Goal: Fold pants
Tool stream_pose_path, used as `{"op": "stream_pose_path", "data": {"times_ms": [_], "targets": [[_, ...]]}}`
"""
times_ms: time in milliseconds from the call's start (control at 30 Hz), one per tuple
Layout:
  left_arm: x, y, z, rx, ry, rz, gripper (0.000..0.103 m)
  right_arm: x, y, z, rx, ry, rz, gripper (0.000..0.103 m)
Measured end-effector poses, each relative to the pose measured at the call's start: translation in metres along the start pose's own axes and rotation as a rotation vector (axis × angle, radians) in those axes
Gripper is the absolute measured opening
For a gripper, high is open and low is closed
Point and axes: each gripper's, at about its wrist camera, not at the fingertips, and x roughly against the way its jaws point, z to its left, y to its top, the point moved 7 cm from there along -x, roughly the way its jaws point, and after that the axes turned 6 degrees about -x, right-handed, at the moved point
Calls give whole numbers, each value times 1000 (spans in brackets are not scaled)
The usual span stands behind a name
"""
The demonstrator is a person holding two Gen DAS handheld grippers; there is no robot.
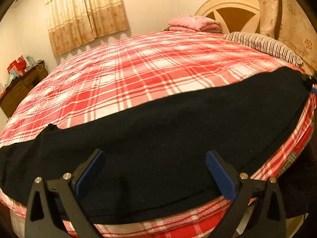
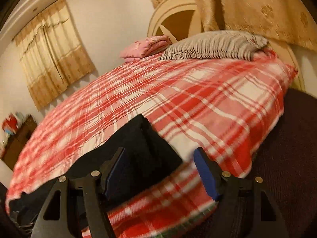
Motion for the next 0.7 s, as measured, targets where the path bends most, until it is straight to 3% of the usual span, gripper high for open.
{"op": "stream_pose_path", "data": {"times_ms": [100,233,333,500,600,633,700], "targets": [[0,0,3,8,-1,4,103,10,-2,-1,-6,-27,-32,71],[-4,-1,7,29,-5,13,103,36,-3,2,5,67,-93,71],[-7,-5,6,32,-5,35,103,35,-7,12,98,55,-94,71],[-7,-6,5,25,-7,40,103,13,-15,11,94,27,-17,70],[-9,-7,5,29,-8,50,103,12,-12,7,78,44,-14,50],[-10,-8,5,29,-9,53,103,11,-13,5,82,43,-8,35],[-10,-8,4,27,-9,57,103,13,-13,3,65,51,-14,33]]}}
